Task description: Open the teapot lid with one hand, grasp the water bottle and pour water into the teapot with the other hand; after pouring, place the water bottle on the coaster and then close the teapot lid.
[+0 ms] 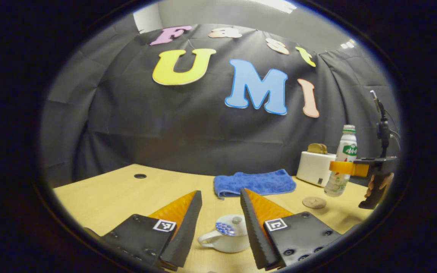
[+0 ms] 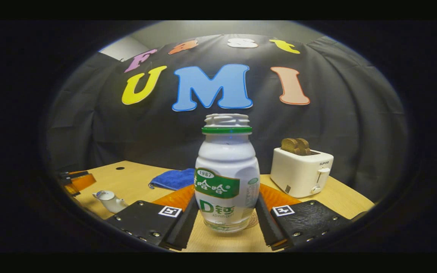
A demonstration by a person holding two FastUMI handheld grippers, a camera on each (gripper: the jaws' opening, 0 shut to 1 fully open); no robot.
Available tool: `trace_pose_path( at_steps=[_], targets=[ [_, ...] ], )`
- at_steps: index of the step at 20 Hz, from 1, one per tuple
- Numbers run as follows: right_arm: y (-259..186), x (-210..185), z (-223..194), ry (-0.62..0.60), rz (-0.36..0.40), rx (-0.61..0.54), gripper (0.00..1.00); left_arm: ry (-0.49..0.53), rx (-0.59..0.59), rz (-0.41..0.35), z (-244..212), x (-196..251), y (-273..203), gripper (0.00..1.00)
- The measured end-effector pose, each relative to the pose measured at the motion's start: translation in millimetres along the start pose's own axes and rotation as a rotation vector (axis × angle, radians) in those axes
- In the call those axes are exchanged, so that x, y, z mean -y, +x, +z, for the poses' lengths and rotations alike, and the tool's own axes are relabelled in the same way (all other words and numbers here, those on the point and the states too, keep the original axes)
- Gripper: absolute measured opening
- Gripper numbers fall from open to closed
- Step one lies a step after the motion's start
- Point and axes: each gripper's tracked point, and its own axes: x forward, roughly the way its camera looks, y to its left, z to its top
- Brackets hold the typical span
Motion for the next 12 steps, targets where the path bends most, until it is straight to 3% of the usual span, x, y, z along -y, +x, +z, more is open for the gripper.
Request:
trace_pose_path(
  at_steps=[3,12],
  targets=[
    [25.0,6.5,-13.1,0.003,-0.001,-0.028,0.72,-0.001,0.042,-0.034,11.1,9.2,-5.2,0.83],
    [56.1,24.6,-47.8,0.031,-0.045,-0.084,0.72,0.041,0.047,-0.059,9.6,22.4,-6.4,0.83]
  ],
)
